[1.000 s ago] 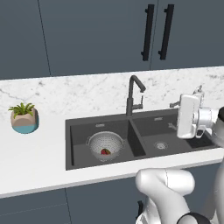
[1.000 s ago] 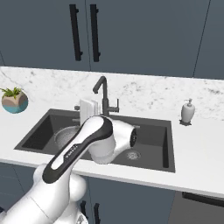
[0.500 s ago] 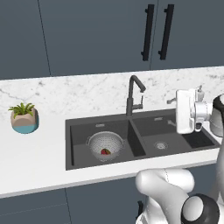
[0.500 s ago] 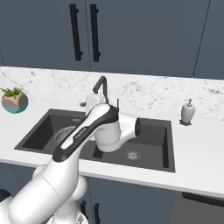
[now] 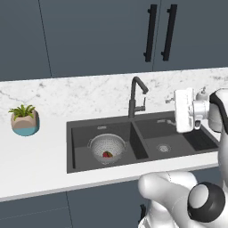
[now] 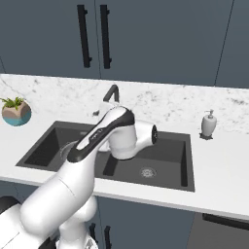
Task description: Put the colander in the sink, put the mango in the colander, and turn on the sink faucet and pour water over the colander.
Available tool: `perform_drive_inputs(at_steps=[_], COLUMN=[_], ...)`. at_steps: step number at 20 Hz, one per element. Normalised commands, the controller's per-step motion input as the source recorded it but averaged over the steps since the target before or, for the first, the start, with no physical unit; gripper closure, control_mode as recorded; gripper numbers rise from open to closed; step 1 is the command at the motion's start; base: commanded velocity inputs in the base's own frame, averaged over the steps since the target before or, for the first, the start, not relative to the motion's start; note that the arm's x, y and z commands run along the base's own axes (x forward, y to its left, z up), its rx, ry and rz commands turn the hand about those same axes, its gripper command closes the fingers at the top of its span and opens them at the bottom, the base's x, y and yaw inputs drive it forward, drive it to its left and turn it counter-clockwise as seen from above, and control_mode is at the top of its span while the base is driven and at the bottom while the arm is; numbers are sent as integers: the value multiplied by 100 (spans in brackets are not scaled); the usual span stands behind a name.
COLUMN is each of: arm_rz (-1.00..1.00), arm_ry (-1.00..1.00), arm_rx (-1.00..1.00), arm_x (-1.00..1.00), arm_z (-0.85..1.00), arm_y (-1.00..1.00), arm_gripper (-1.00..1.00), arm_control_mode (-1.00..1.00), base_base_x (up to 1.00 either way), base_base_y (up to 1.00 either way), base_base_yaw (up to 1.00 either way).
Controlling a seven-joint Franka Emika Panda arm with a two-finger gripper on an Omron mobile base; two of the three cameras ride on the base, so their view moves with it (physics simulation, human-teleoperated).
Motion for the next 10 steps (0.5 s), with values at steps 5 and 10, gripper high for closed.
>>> perform_drive_inputs(at_steps=[5,10], arm_rz=[0,0], arm_ry=[4,0], arm_rx=[10,6], arm_x=[33,18], arm_z=[0,-11], arm_y=[9,20], arm_gripper=[-100,-100], arm_control_mode=[-100,-100], base_base_x=[0,0], base_base_y=[0,0], base_base_yaw=[0,0])
